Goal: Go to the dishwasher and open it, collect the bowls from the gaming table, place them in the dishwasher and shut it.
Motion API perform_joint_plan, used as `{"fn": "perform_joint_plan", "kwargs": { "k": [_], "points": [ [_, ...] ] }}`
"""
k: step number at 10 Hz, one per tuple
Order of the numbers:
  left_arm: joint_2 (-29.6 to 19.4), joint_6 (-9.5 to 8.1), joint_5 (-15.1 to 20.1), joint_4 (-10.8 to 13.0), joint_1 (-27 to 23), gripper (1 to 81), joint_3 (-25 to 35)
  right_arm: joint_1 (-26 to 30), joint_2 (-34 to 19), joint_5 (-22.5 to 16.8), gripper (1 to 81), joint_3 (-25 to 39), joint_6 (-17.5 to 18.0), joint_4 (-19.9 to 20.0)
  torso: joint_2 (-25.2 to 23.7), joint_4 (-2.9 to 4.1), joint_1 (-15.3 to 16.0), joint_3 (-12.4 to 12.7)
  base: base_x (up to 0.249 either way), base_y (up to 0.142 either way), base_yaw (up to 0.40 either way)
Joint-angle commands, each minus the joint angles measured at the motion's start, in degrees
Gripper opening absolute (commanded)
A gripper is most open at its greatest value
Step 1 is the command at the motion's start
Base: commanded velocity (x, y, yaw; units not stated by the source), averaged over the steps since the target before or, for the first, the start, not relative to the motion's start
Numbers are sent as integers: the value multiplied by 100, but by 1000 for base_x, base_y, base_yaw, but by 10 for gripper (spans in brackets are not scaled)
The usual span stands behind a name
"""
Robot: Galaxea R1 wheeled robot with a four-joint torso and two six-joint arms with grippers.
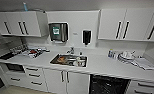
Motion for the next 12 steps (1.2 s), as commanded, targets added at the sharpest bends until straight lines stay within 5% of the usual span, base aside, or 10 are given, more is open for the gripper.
{"fn": "perform_joint_plan", "kwargs": {
  "k": [1, 12],
  "points": [
    [-75, 20, 263, 74, -302, 811, -99, 247, -12, -298, 811, -7, 25, 21, 0, 0, 0, 0, 0, 0, 360],
    [-84, 11, 289, 48, -170, 811, -98, 62, -126, -298, 811, 98, -55, -145, 0, 0, 0, 0, 0, 0, 360]
  ]
}}
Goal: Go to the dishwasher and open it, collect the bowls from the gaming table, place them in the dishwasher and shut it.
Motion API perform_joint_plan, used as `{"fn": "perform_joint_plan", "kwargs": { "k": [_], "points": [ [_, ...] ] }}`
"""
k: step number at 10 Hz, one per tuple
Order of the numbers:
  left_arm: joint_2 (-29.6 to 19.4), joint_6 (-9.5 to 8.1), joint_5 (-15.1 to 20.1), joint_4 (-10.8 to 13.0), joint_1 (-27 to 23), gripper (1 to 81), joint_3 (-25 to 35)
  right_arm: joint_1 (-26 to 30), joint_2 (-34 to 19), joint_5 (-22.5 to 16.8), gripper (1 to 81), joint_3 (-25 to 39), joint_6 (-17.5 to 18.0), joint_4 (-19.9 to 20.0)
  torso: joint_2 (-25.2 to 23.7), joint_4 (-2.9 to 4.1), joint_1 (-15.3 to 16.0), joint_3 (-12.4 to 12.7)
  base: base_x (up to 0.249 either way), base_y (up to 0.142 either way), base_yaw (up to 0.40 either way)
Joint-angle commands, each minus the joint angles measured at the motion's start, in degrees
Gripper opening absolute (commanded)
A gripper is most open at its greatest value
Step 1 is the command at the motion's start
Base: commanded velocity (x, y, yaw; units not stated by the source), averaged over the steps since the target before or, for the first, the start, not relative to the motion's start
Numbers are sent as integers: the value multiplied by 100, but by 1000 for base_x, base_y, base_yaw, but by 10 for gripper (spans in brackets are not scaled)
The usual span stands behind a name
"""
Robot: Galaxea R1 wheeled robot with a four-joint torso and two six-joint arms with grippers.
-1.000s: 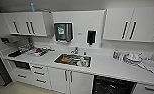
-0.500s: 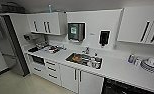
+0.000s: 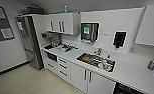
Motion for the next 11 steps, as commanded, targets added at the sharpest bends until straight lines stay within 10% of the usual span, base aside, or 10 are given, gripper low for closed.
{"fn": "perform_joint_plan", "kwargs": {
  "k": [1, 4, 11],
  "points": [
    [-54, 12, 258, 9, -236, 811, -27, 196, -78, -285, 811, 122, -13, -151, 0, 0, 0, 0, 0, 0, 360],
    [-115, 21, 206, 26, -139, 811, 148, 170, -1044, -48, 811, 1861, -13, -239, 0, 0, 0, 0, 0, 0, 359],
    [-713, -5, 188, -9, -112, 811, 1248, 170, -931, -48, 811, 1828, -4, -397, 0, 0, 0, 0, 0, 0, 360]
  ]
}}
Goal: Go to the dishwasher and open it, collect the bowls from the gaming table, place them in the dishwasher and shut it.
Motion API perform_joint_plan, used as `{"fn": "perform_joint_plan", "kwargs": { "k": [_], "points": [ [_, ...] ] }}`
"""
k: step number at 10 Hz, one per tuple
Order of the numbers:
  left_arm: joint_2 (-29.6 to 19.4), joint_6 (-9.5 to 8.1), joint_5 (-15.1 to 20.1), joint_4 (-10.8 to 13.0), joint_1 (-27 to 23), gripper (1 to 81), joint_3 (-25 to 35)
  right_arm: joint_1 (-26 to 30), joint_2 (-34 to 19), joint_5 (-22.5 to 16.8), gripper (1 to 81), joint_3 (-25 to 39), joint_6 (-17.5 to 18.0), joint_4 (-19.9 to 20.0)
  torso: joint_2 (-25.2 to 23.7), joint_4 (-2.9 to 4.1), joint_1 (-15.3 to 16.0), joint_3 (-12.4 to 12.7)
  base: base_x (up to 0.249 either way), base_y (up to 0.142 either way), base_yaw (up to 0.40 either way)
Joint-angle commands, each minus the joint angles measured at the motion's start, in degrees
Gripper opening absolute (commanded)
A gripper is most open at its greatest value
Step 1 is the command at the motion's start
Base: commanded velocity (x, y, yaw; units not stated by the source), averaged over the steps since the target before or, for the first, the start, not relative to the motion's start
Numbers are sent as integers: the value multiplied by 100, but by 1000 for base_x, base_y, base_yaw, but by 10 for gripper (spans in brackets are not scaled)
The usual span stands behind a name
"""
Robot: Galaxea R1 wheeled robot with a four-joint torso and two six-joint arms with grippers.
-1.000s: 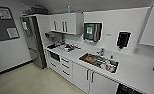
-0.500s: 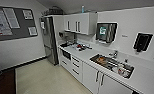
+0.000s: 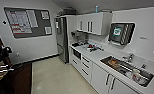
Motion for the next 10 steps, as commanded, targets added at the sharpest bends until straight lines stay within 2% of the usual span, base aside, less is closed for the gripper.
{"fn": "perform_joint_plan", "kwargs": {
  "k": [1, 10],
  "points": [
    [-40, -3, 254, 5, -228, 811, 39, 211, 79, -271, 811, -11, -7, -79, 0, 0, 0, 0, 0, 0, 359],
    [-22, -3, 271, 66, -228, 811, 30, 211, 97, -183, 811, 7, -7, -62, 0, 0, 0, 0, 0, 0, 360]
  ]
}}
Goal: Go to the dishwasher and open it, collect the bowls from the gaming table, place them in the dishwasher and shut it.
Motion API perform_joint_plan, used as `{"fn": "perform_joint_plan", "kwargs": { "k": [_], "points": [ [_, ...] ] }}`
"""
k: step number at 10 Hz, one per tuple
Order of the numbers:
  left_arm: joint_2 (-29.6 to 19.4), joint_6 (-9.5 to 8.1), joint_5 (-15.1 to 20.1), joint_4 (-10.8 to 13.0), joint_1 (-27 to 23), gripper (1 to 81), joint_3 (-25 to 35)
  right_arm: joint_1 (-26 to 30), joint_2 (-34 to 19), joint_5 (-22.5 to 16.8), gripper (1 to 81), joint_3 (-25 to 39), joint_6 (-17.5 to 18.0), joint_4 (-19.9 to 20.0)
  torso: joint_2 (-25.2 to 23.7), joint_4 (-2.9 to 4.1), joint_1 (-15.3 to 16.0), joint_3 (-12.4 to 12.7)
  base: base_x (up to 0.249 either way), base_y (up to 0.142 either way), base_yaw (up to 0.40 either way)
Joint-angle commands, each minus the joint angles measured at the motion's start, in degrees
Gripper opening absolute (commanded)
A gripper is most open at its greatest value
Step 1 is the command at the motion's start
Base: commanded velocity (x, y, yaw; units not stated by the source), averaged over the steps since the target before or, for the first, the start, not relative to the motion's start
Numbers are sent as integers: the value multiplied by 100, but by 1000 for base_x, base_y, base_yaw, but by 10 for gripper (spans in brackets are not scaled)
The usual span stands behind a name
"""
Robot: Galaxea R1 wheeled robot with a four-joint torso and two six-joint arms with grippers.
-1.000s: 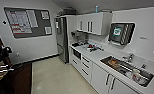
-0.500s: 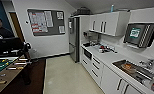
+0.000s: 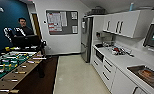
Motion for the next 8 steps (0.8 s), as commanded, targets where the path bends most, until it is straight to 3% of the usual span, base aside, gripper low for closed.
{"fn": "perform_joint_plan", "kwargs": {
  "k": [1, 8],
  "points": [
    [-61, -1, 271, 62, -220, 811, 24, 211, -42, -259, 811, 83, -7, -59, 0, 0, 0, 0, 0, 0, 359],
    [-52, -1, 280, 62, -220, 811, 32, 211, -43, -259, 811, 101, -7, -129, 0, 0, 0, 0, 0, 0, 360]
  ]
}}
